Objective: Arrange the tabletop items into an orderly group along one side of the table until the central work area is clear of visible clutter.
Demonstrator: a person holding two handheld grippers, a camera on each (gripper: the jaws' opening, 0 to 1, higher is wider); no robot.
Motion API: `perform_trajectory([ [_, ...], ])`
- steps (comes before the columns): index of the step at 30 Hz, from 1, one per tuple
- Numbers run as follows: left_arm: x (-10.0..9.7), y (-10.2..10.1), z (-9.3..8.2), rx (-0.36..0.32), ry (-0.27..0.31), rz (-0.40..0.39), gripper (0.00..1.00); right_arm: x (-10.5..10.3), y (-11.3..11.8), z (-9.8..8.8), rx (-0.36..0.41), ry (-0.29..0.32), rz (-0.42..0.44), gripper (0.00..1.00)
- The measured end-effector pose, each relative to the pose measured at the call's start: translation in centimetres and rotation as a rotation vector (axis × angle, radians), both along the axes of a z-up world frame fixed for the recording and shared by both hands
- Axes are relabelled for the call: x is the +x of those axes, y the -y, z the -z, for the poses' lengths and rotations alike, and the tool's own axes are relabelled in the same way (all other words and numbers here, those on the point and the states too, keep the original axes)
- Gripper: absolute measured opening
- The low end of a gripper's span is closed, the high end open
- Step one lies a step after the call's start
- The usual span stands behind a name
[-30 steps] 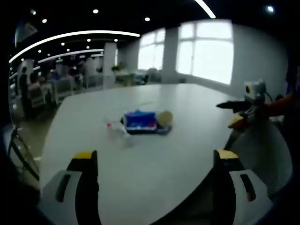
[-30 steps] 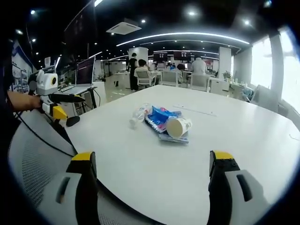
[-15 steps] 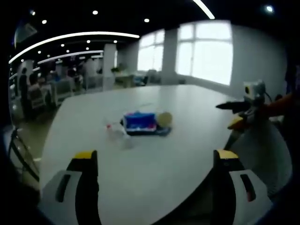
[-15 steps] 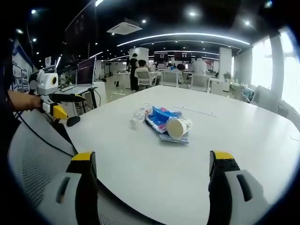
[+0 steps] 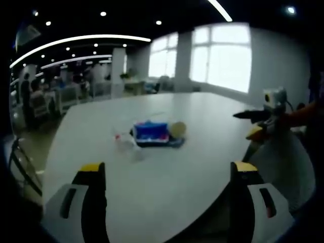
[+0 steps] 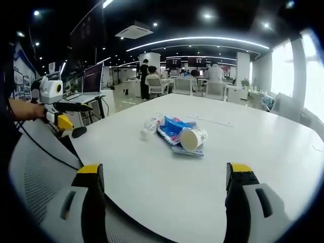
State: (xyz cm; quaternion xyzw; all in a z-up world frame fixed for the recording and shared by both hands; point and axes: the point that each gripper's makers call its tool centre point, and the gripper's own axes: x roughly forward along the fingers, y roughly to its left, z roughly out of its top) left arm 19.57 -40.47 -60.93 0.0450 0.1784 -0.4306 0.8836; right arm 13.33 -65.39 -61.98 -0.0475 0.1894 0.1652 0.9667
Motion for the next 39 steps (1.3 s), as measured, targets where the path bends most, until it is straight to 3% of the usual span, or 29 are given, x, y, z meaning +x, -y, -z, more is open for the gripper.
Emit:
perform_trajectory([
  [39, 0.32, -0.30, -0.41, 0.018, 0.008, -0.040, 1.00, 0.02, 0.27, 0.17, -0.005, -0.009, 0.013, 1.00],
])
